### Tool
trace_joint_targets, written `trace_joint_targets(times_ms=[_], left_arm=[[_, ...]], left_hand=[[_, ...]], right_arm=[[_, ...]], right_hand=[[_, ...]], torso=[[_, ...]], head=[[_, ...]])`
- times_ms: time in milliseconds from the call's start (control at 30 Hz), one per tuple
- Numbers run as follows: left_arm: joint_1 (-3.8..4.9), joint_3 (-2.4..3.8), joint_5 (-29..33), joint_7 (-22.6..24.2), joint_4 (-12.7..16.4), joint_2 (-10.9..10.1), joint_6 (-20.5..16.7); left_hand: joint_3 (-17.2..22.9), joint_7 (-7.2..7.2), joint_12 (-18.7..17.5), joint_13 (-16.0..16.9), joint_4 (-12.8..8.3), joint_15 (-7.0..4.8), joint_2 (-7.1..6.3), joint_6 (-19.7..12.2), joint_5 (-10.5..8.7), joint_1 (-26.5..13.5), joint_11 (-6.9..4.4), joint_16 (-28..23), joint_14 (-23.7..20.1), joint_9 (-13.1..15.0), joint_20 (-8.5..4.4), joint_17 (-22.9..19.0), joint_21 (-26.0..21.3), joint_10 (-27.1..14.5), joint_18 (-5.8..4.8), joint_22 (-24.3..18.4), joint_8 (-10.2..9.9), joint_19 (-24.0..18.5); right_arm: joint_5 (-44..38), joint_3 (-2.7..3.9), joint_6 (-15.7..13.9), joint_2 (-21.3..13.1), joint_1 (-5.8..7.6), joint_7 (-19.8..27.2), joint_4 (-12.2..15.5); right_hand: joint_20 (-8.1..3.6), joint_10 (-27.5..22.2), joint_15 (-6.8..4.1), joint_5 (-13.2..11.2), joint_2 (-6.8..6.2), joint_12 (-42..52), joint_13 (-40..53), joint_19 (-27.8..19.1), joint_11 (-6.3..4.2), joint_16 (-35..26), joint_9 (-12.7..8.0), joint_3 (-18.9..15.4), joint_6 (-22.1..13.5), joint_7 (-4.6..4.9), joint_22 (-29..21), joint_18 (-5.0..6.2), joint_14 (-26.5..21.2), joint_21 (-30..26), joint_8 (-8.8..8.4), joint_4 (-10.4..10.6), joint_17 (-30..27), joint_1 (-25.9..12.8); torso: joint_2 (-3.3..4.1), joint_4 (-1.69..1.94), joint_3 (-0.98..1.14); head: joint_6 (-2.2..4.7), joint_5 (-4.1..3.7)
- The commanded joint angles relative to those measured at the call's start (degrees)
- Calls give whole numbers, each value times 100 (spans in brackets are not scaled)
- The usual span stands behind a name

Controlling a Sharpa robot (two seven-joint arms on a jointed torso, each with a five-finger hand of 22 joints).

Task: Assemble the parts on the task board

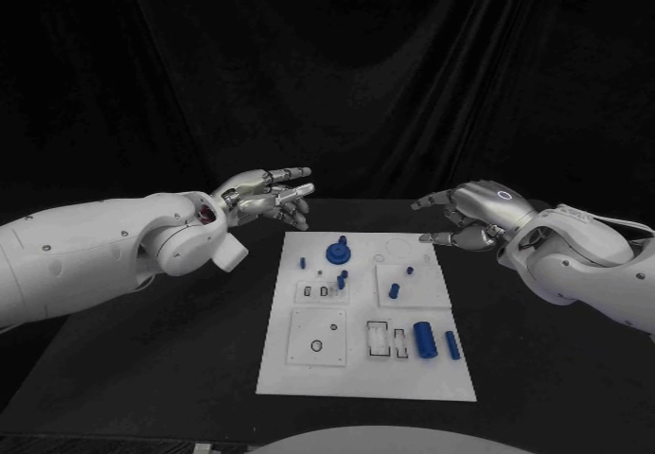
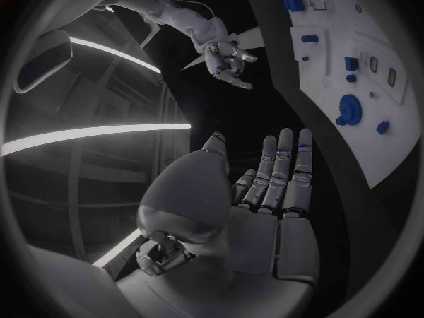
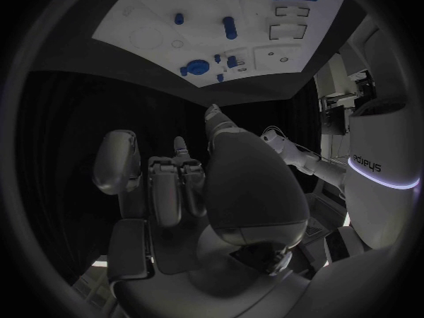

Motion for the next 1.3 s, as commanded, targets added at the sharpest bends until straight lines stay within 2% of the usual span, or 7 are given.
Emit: trace_joint_targets(times_ms=[33,133,233,300,433,767,1300], left_arm=[[116,0,-811,-1749,-117,146,800],[199,0,-1417,-2217,-244,317,1047],[243,0,-1944,-2612,-301,410,1139],[262,0,-2176,-2864,-343,470,1188],[283,0,-2442,-3276,-549,741,1295],[287,0,-2852,-3795,-809,1301,1478],[139,0,-2966,-4433,-1523,2037,1746]], left_hand=[[-149,16,722,420,-32,-83,-15,-42,-255,-26,-65,579,105,-1,-53,275,155,-155,78,63,-9,268],[-161,206,1506,826,-47,-248,-45,418,-282,14,-240,1439,329,71,-117,810,476,-52,158,230,107,657],[-189,491,2206,1140,-50,-507,-135,2087,-222,-118,-478,2296,953,366,-241,1378,1009,581,242,516,757,1262],[-172,649,3461,2731,-76,-774,-193,2630,-237,-328,-848,3453,3395,555,-563,4317,1761,3182,232,987,1256,1722],[-131,767,4420,4623,-97,-842,-232,2935,-264,-630,-836,3903,5807,983,-707,7325,3409,5939,106,2271,1926,1500],[-92,546,4503,4887,-89,-973,-198,3523,-217,-999,-981,3903,5807,2230,-712,7325,6554,6372,-471,6865,3056,3840],[189,396,4503,4887,-315,-1188,-175,3288,-147,-1173,-1172,3903,5807,3574,-911,7325,7048,6372,-754,8023,3461,4953]], right_arm=[[4,3,266,4,-6,-260,-14],[4,2,334,12,-29,-319,-30],[4,1,390,49,-55,-355,-70],[4,1,421,77,-70,-367,-114],[4,1,444,66,-119,-396,-165],[4,1,353,59,-191,-366,-156],[4,1,240,21,-216,-354,-79]], right_hand=[[-14,606,-44,16,61,15,1497,-17,-45,-27,9,6,91,-1,875,26,547,-19,48,-26,1392,1],[-22,606,-52,35,101,15,1497,-6,-51,-27,14,0,200,-5,876,25,549,-21,80,-46,1393,21],[-29,606,-55,159,169,15,1497,19,-50,-23,37,-17,482,5,881,20,553,-15,166,-101,1396,61],[-29,606,-53,171,181,15,1497,30,-44,-14,51,-31,589,14,885,17,557,-3,198,-111,1404,60],[-26,606,-46,182,207,15,1497,47,-30,-8,88,-58,810,39,889,15,561,2,261,-124,1409,54],[-13,606,-26,340,263,15,1497,56,-4,-18,109,-68,969,72,887,16,558,-12,272,-130,1401,47],[-8,606,-21,403,290,15,1497,62,5,-17,105,-78,975,85,888,16,559,-13,247,-107,1402,9]], torso=[[-100,-104,87],[-138,-171,119],[-158,-199,136],[-170,-223,156],[-182,-302,162],[-145,-359,222],[-138,-396,269]], head=[[-61,-18],[-113,10],[-172,13],[-206,4],[-253,104],[-364,184],[-463,290]])
